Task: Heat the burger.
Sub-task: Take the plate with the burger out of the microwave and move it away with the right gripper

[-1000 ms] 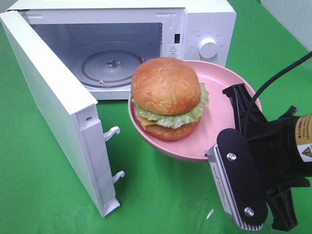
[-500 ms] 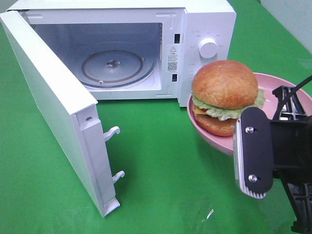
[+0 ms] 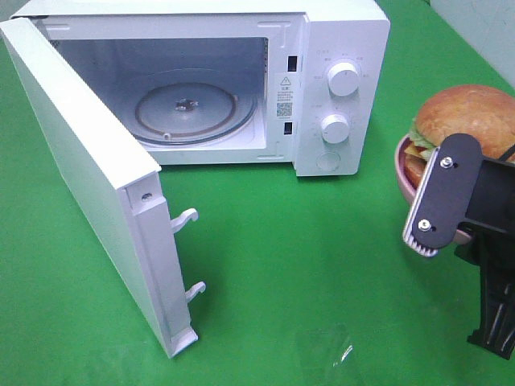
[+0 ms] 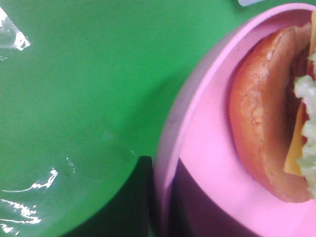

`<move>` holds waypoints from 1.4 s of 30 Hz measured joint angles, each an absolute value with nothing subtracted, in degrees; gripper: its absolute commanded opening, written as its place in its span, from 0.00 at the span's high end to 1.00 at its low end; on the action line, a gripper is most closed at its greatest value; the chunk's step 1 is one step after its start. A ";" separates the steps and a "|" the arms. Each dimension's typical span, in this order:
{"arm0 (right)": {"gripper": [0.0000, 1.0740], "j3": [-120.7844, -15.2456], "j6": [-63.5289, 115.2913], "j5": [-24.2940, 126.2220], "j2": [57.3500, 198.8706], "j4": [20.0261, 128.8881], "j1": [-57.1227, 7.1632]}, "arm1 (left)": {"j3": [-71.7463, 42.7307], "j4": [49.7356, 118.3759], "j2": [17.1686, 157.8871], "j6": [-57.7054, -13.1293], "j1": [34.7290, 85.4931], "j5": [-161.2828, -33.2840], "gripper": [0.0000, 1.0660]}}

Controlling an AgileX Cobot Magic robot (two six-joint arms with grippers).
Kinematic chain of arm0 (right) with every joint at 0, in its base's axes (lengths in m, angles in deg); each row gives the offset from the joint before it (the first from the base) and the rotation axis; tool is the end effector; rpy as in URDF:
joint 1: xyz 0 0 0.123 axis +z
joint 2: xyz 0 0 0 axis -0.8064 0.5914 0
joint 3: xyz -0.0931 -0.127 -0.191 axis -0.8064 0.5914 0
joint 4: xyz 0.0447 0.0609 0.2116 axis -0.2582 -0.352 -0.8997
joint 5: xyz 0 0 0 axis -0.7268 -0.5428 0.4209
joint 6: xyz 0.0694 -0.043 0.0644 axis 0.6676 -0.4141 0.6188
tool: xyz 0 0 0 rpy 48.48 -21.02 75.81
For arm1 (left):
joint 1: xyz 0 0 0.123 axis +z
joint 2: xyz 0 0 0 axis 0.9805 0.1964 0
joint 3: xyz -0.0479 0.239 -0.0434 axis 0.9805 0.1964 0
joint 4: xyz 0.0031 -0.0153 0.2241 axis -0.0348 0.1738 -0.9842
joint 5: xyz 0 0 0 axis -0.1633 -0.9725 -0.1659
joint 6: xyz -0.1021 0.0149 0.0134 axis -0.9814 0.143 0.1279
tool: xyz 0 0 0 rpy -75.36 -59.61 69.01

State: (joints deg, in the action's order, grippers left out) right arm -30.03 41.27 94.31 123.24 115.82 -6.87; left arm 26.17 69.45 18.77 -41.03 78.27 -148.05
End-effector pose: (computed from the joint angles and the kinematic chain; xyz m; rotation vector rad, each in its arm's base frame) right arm 0.1543 0.1003 0.1894 -1.3348 2.1617 -0.4173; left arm 0.0172 -0.0001 0.2606 -0.0255 2.0425 -0.0244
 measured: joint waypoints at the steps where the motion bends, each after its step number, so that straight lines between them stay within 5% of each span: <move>1: 1.00 -30.03 41.27 94.31 123.24 115.82 -6.87 | 26.17 69.45 18.77 -41.03 78.27 -148.05 0.06; 18: 1.00 -30.20 73.01 99.24 136.70 122.93 -7.79 | 26.17 69.45 18.77 -41.03 78.27 -148.05 0.06; 42: 0.98 -41.66 84.58 99.12 155.10 124.02 -29.45 | 26.17 69.45 18.77 -41.03 78.27 -148.05 0.06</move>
